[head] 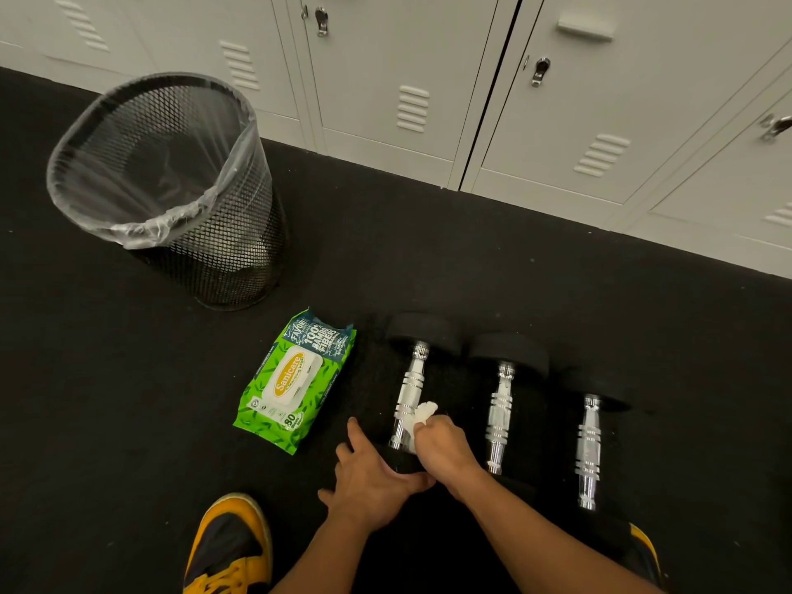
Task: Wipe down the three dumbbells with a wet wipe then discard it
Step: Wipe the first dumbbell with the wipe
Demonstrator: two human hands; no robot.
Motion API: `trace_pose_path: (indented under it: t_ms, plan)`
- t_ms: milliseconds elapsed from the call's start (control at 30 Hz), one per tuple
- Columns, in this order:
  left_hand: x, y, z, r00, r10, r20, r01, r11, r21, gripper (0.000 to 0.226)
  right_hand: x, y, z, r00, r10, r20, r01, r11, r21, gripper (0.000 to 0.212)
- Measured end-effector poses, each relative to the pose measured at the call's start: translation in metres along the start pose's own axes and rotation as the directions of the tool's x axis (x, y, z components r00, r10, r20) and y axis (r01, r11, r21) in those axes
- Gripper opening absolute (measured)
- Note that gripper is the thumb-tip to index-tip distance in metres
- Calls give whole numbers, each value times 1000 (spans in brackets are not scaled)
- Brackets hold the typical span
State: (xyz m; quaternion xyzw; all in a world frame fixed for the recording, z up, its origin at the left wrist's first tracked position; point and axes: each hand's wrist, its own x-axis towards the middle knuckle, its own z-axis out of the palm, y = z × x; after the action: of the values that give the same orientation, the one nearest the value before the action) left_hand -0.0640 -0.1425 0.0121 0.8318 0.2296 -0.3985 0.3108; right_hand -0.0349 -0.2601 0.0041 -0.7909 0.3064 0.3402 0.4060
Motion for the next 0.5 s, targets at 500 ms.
trace_pose_path:
  t_ms: [500]
  plan:
    - [-1, 2, 0, 1000, -13, -4, 13, 1000, 10, 156, -20, -6, -11, 994, -107, -19, 107, 994, -1, 30]
